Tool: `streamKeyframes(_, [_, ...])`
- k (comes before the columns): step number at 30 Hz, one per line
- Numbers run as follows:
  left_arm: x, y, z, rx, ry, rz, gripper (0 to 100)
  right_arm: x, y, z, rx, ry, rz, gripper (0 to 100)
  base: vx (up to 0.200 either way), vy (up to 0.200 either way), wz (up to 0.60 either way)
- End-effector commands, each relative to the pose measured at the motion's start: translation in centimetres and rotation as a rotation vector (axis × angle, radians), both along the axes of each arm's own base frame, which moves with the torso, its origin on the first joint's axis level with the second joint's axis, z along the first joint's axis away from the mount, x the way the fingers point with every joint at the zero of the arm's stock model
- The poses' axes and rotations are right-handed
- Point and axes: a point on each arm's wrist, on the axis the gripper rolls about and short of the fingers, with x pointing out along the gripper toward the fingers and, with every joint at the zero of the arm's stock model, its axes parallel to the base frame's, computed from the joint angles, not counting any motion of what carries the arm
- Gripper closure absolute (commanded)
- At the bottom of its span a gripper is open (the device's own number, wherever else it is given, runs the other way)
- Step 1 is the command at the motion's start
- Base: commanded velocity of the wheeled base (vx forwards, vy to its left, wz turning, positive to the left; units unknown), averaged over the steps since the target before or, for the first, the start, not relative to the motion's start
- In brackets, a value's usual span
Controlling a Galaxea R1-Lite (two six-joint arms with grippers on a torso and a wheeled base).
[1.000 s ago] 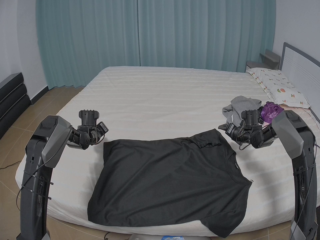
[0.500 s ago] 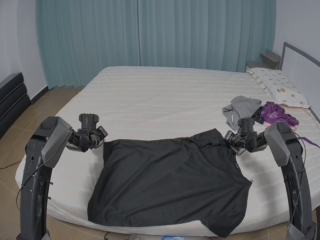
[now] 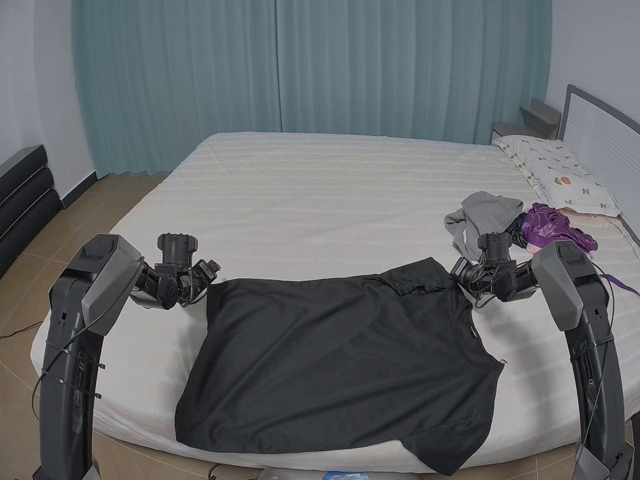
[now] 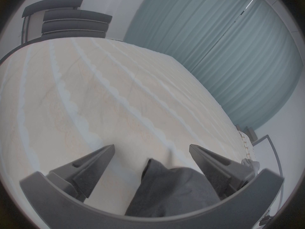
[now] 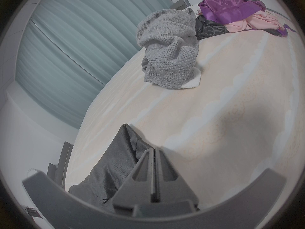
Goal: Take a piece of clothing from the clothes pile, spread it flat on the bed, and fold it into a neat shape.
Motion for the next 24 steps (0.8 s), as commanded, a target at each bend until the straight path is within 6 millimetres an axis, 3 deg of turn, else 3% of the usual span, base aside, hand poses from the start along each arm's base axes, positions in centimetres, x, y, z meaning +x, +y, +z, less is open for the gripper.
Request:
streamKeyframes(1, [-0.6, -0.3, 0.3, -0.012, 0.012, -0.023, 0, -0.1, -0.1, 0.1, 0.0, 0.002, 0.0, 100, 0.0, 0.0, 0.0])
streamKeyframes(9, [-0.9, -2.4, -0.2, -0.023, 0.021, -0.092, 0, -0.3, 0.0, -0.1, -0.002, 0.012, 0.004, 100, 0.0, 0.0, 0.0])
streamKeyframes(10, [-0.8, -2.5, -0.1, -0.023, 0.014, -0.095, 100, -0.3, 0.0, -0.3, -0.002, 0.015, 0.004, 100, 0.0, 0.0, 0.0])
streamKeyframes(19, [-0.4, -2.1, 0.8, 0.037, -0.017, -0.082, 100, -0.3, -0.8, 0.2, 0.004, 0.004, -0.011, 100, 0.0, 0.0, 0.0])
streamKeyframes(24, [0.5, -2.0, 2.4, 0.038, -0.076, -0.072, 100, 0.0, -1.1, 2.8, 0.011, -0.058, -0.022, 100, 0.0, 0.0, 0.0])
